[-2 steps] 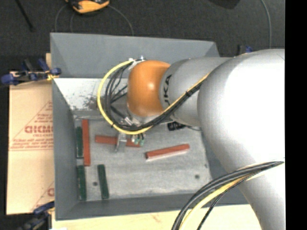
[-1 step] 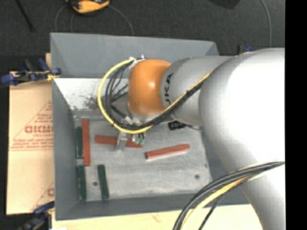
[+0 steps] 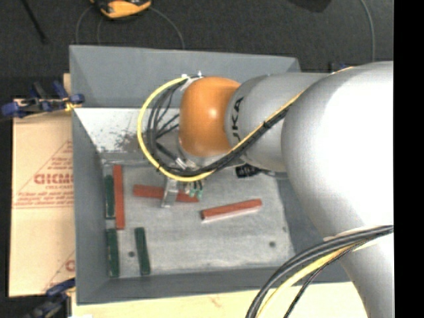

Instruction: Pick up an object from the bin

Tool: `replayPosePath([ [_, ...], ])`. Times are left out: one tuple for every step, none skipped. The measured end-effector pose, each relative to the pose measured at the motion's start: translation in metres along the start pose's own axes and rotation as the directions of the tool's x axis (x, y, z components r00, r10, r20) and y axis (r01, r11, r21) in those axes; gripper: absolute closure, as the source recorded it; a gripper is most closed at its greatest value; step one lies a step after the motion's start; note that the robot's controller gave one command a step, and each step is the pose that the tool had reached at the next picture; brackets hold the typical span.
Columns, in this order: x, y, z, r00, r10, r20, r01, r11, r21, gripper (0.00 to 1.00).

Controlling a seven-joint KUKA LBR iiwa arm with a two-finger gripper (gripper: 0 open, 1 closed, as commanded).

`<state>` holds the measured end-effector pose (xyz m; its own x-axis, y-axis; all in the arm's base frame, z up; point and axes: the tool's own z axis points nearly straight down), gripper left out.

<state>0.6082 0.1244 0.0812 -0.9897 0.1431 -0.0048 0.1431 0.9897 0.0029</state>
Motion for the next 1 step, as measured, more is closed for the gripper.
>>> replayPosePath([
  [0.0001,-0.0003,-0.0185,1.000,0.000,-0.005,0.000,1.000,0.002,1.00],
])
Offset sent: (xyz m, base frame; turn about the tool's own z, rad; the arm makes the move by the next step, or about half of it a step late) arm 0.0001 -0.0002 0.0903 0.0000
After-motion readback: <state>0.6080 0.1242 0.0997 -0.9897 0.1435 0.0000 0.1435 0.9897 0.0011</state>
